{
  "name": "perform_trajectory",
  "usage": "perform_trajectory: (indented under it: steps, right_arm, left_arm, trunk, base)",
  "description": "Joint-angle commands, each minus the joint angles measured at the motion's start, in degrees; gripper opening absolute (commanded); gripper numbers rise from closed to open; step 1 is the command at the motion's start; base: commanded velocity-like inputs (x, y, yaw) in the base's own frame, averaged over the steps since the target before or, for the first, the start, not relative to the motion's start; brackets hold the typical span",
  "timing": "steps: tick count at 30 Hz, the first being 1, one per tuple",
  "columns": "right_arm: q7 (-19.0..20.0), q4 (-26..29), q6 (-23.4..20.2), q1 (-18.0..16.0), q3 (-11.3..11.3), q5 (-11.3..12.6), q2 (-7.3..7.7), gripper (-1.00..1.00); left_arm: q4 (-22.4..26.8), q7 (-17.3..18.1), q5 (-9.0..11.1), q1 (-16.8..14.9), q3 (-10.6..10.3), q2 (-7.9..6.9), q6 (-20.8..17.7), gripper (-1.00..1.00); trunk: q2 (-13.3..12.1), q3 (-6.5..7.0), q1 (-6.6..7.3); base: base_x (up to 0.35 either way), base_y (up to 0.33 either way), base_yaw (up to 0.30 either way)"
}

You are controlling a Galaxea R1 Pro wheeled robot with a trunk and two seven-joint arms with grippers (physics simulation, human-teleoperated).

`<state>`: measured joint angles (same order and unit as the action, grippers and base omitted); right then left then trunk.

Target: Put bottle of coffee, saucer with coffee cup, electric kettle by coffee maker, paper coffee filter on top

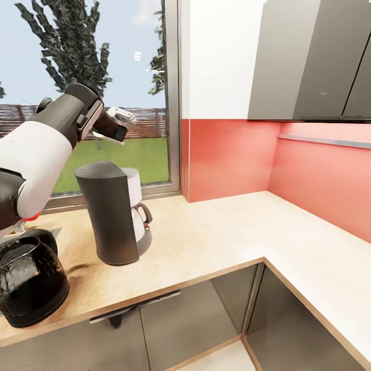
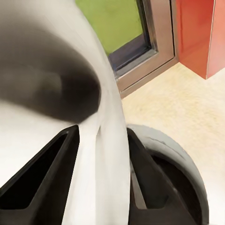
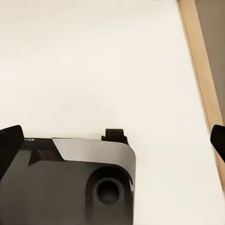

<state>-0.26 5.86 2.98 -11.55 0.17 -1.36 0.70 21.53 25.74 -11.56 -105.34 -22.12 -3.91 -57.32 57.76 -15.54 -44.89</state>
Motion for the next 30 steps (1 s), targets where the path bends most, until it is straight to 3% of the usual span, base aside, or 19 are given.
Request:
perform_trajectory:
  steps: [1, 14, 30]
  right_arm:
    - [0.0, -0.1, 0.2, 0.0, 0.0, -0.1, 0.0, 1.0]
    - [0.0, -0.1, 0.2, 0.0, 0.0, -0.1, 0.0, 1.0]
    - [0.0, 0.0, 0.2, 0.0, 0.0, -0.1, 0.0, 1.0]
  left_arm:
    - [0.1, 0.6, -0.7, 0.0, -0.2, -0.03, -0.1, -1.0]
    - [0.1, 0.6, -0.7, 0.0, -0.2, -0.04, -0.1, -1.0]
    - [0.1, 0.6, -0.7, 0.0, -0.2, -0.04, -0.1, -1.0]
  trunk:
    - [0.0, -0.07, 0.0]
    - [0.0, -0.07, 0.0]
    - [0.0, -0.07, 0.0]
  base:
    - [0.008, -0.006, 0.143]
    - [0.001, -0.012, 0.022]
    - [0.007, -0.017, 0.19]
